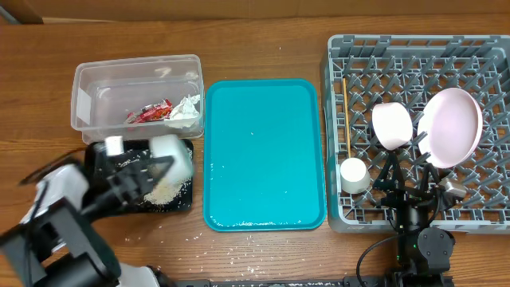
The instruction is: Sort waste into correct bins and load items into the dishwasher
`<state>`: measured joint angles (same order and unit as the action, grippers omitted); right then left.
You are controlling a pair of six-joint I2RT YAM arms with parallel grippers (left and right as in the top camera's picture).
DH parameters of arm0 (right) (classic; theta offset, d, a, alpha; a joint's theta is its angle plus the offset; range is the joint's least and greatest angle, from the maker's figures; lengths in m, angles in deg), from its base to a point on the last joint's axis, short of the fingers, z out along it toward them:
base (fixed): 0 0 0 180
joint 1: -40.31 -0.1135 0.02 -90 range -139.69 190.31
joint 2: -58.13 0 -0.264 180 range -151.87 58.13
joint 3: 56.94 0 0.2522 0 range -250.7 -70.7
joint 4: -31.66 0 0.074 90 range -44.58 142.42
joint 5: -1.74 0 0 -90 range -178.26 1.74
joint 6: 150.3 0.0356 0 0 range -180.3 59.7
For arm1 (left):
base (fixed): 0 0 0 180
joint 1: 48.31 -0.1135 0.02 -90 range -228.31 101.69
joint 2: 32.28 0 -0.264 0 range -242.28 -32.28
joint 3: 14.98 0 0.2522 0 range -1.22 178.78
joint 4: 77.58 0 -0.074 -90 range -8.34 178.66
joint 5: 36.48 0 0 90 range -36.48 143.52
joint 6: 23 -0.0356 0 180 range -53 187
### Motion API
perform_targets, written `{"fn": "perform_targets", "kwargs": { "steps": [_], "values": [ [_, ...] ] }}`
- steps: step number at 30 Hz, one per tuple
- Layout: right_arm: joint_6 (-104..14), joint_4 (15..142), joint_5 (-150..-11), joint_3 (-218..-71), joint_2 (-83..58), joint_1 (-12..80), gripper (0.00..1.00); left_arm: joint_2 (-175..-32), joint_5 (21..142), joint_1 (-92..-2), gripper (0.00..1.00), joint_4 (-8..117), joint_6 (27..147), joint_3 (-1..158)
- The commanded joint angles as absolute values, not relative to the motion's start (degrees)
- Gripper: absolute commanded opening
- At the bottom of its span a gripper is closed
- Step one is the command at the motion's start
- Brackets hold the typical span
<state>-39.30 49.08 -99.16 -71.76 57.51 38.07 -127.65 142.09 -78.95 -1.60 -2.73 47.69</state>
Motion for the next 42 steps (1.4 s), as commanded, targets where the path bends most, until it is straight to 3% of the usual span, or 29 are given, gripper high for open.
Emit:
{"fn": "perform_targets", "kwargs": {
  "steps": [1, 4, 7, 10, 14, 18, 27, 33, 34, 35, 38, 40, 42],
  "values": [
    [-39.0, 48.8, -99.2, -71.1, 58.0, 38.3, 1.00, -126.8, 144.0, -65.4, 0.04, -0.8, -8.7, 54.9],
    [-39.0, 48.8, -99.2, -71.1, 58.0, 38.3, 1.00, -127.1, 144.0, -53.4, 0.04, 11.4, 9.0, 64.1],
    [-39.0, 48.8, -99.2, -71.1, 58.0, 38.3, 1.00, -127.2, 142.9, -43.9, 0.04, 38.2, 39.6, 70.7],
    [-39.0, 48.8, -99.2, -71.1, 58.0, 38.3, 1.00, -127.2, 123.2, -34.5, 0.04, 73.2, 82.5, 72.6],
    [-39.0, 48.8, -99.2, -71.1, 58.0, 38.3, 1.00, -128.4, 102.1, -23.2, 0.04, 101.0, 105.4, 72.6],
    [-39.0, 48.8, -99.2, -71.1, 58.0, 38.3, 1.00, -134.5, 93.5, -15.3, 0.06, 118.5, 112.6, 72.8],
    [-39.0, 48.8, -99.2, -71.1, 58.0, 38.3, 1.00, -162.1, 97.1, -11.8, 0.04, 148.3, 137.5, 86.7],
    [-39.0, 48.8, -99.2, -71.1, 58.0, 38.3, 1.00, -171.7, 100.2, -11.7, 0.07, 148.7, 140.7, 93.9],
    [-39.0, 48.8, -99.2, -71.1, 58.0, 38.3, 1.00, -171.8, 101.6, -12.2, 0.19, 147.1, 140.2, 93.9],
    [-39.0, 48.8, -99.2, -71.1, 58.0, 38.3, 1.00, -171.8, 102.8, -13.0, 0.23, 144.7, 139.2, 93.9],
    [-39.0, 48.8, -99.2, -71.1, 58.0, 38.3, 1.00, -171.8, 104.8, -14.6, 0.19, 139.7, 137.6, 93.9],
    [-39.0, 48.8, -99.2, -71.1, 58.0, 38.3, 1.00, -171.8, 105.6, -15.1, 0.24, 138.5, 137.4, 93.9],
    [-39.0, 48.8, -99.2, -71.1, 58.0, 38.3, 1.00, -171.8, 106.6, -15.6, 0.39, 138.5, 137.3, 93.9]
  ]
}}
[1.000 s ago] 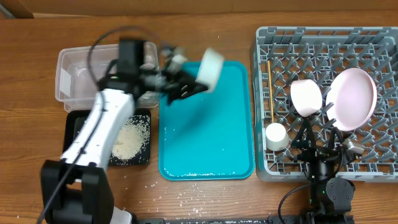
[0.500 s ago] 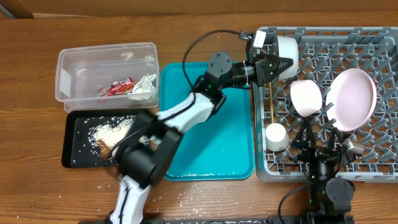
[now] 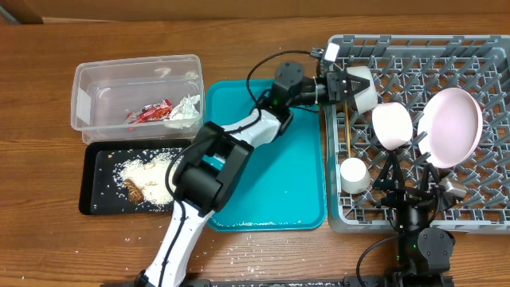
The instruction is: Sort waste into correct bins and load items into the dishwasher
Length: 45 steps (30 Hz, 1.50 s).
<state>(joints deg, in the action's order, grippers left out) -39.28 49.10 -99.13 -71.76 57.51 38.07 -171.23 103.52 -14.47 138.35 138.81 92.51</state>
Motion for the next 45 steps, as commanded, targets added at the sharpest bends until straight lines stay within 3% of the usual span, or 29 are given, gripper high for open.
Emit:
{"fn": "perform_targets", "kwargs": {
  "steps": [1, 2, 9, 16, 19, 23, 29, 33, 37, 45],
  "values": [
    [-39.0, 48.8, -99.2, -71.1, 58.0, 38.3, 1.00, -171.8, 107.4, -16.3, 0.75, 138.5, 137.3, 93.9],
    [-39.0, 48.8, -99.2, -71.1, 58.0, 38.3, 1.00, -171.8, 107.8, -16.6, 1.00, 138.5, 137.3, 93.9],
    [-39.0, 48.8, -99.2, -71.1, 58.0, 38.3, 1.00, -171.4, 114.9, -23.4, 1.00, 137.7, 140.9, 93.9],
    [-39.0, 48.8, -99.2, -71.1, 58.0, 38.3, 1.00, -163.8, 119.8, -29.0, 1.00, 127.4, 136.5, 93.9],
    [-39.0, 48.8, -99.2, -71.1, 58.0, 38.3, 1.00, -154.1, 113.8, -30.7, 1.00, 102.9, 122.1, 93.9],
    [-39.0, 48.8, -99.2, -71.1, 58.0, 38.3, 1.00, -135.9, 84.2, -31.9, 1.00, 55.5, 97.9, 93.9],
    [-39.0, 48.8, -99.2, -71.1, 58.0, 38.3, 1.00, -112.0, 54.8, -31.4, 1.00, 23.2, 87.7, 93.9],
    [-39.0, 48.8, -99.2, -71.1, 58.0, 38.3, 1.00, -99.0, 46.9, -31.4, 1.00, 9.5, 87.7, 93.9],
    [-39.0, 48.8, -99.2, -71.1, 58.0, 38.3, 1.00, -87.0, 47.4, -31.4, 1.00, 0.0, 87.8, 93.9],
    [-39.0, 48.8, -99.2, -71.1, 58.0, 38.3, 1.00, -75.2, 47.4, -31.4, 1.00, -6.5, 87.8, 93.7]
  ]
}}
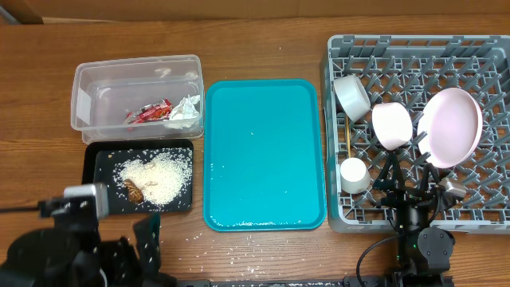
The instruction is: Sort waste into correct bins and load items into the dishwasher
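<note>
A white cup (351, 94) lies on its side in the top left corner of the grey dishwasher rack (478, 49). Next to it stand a pale pink bowl (393, 125) and a pink plate (452, 127). A small white cup (353, 174) sits near the rack's front left. My left gripper (147, 236) hangs low at the table's front left, below the black tray (91, 179) of rice, fingers apart and holding nothing. My right gripper (411, 187) rests over the rack's front edge, open and holding nothing.
A clear plastic bin (80, 100) at the back left holds a red wrapper (149, 113) and crumpled paper (186, 108). The teal tray (263, 151) lies bare in the middle. A wooden stick (347, 123) lies along the rack's left side. Rice grains dot the table's front.
My left gripper held the white cup at the rack's top left corner. Now the cup lies in the rack there and the left arm is back at the table's front left.
My left gripper first held the white cup tipped over the black tray, with rice in the tray. Then it was stretched across the teal tray with the cup at the rack. The cup now rests in the rack. The right arm stayed still.
</note>
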`<state>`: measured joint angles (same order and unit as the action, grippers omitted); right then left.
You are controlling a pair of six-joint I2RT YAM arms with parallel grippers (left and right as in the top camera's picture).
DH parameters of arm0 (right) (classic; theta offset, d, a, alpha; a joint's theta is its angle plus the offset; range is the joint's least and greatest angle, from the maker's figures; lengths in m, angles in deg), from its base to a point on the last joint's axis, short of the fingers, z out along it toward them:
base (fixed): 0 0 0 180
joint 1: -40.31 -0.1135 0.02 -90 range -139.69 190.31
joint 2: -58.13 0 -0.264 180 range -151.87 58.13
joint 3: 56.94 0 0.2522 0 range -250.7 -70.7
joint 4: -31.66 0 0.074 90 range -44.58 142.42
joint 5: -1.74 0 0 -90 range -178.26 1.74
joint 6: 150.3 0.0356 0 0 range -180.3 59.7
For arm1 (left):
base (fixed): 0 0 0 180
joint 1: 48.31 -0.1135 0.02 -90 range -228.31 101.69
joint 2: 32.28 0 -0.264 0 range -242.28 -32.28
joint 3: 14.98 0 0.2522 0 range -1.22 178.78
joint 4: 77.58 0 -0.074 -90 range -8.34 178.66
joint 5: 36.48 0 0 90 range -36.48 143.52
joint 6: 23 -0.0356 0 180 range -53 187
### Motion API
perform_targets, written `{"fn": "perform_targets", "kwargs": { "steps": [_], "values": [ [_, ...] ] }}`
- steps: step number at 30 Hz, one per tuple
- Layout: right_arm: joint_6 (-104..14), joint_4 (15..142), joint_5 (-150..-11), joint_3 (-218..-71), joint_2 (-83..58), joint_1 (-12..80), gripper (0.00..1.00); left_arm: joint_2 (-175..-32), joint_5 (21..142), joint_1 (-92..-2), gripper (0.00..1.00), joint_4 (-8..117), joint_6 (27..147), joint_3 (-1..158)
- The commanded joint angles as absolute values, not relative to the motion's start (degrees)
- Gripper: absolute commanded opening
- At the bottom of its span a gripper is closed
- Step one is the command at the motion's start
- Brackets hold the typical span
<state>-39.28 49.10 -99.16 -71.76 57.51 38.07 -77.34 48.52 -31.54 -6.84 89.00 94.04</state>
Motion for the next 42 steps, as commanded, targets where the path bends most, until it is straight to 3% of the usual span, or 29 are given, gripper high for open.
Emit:
{"fn": "perform_targets", "kwargs": {
  "steps": [1, 5, 7, 12, 18, 29, 42],
  "values": [
    [-39.0, 48.8, -99.2, -71.1, 58.0, 38.3, 1.00, -74.8, 45.0, -31.0, 1.00, -4.1, 87.7, 93.6],
    [-39.0, 48.8, -99.2, -71.1, 58.0, 38.3, 1.00, -72.1, 43.2, -32.7, 1.00, 12.4, 74.9, 86.9],
    [-39.0, 48.8, -99.2, -71.1, 58.0, 38.3, 1.00, -67.0, 47.5, -36.1, 1.00, 25.2, 68.5, 75.6],
    [-39.0, 48.8, -99.2, -71.1, 58.0, 38.3, 1.00, -52.9, 54.8, -42.1, 1.00, 50.1, 68.1, 45.8],
    [-39.0, 48.8, -99.2, -71.1, 58.0, 38.3, 1.00, -38.8, 59.6, -42.6, 1.00, 73.5, 68.3, 18.1],
    [-39.0, 48.8, -99.2, -71.1, 58.0, 38.3, 1.00, -32.5, 60.1, -42.7, 1.00, 84.8, 68.2, -1.0],
    [-39.0, 48.8, -99.2, -71.1, 58.0, 38.3, 1.00, -32.5, 59.1, -42.8, 1.00, 84.7, 68.3, -0.9]
  ]
}}
